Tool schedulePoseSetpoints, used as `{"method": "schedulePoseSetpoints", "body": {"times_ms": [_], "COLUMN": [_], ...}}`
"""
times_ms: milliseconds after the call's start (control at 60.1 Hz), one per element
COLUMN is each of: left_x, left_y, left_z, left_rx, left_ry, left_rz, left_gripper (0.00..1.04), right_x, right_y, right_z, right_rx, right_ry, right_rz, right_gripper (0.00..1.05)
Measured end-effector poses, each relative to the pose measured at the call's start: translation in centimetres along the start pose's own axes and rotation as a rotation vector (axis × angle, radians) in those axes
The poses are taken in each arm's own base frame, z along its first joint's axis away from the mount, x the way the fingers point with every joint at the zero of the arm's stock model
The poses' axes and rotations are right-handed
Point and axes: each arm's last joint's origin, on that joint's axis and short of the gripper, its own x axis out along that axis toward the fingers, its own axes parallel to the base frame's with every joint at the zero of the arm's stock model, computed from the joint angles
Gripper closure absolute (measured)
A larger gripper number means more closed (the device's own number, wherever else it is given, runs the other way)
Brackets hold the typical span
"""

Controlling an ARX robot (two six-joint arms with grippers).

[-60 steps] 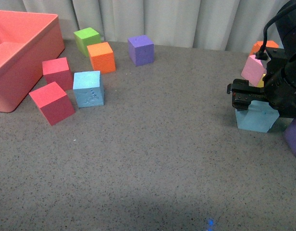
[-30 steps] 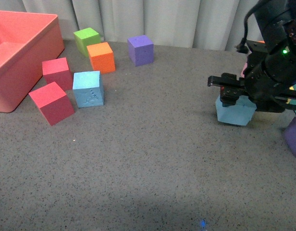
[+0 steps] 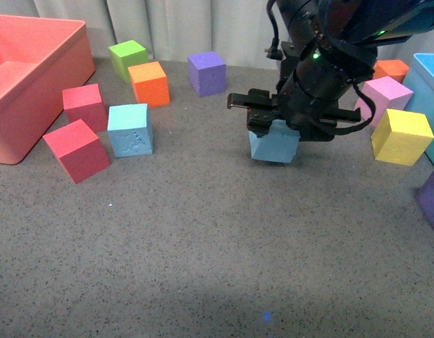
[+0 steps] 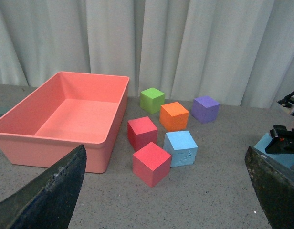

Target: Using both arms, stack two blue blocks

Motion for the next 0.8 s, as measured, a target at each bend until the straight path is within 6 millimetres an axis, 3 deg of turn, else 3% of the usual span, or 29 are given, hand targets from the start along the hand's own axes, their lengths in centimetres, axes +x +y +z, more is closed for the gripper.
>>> {"method": "schedulePoseSetpoints", "body": {"times_ms": [349, 632, 665, 798], "left_x": [0.0, 0.0, 0.0, 0.0], "left_y": [0.0, 0.0, 0.0, 0.0], "left_z": [0.0, 0.0, 0.0, 0.0], "left_rx": [0.000, 0.000, 0.000, 0.000], "left_ry": [0.000, 0.000, 0.000, 0.000], "left_rz": [0.000, 0.000, 0.000, 0.000], "left_gripper": [0.07, 0.07, 0.07, 0.07], "right_x": [1.2, 0.6, 0.1, -2.4], "right_y": [1.6, 1.9, 1.9, 2.1], "right_z": [-0.1, -0.1, 0.0, 0.6], "right_rx": [0.005, -0.006, -0.006, -0.026], "right_ry": [0.023, 0.003, -0.009, -0.094], "right_rz": [-0.006, 0.014, 0.017, 0.035], "right_gripper": [0.57, 0.11, 0.08, 0.10]}}
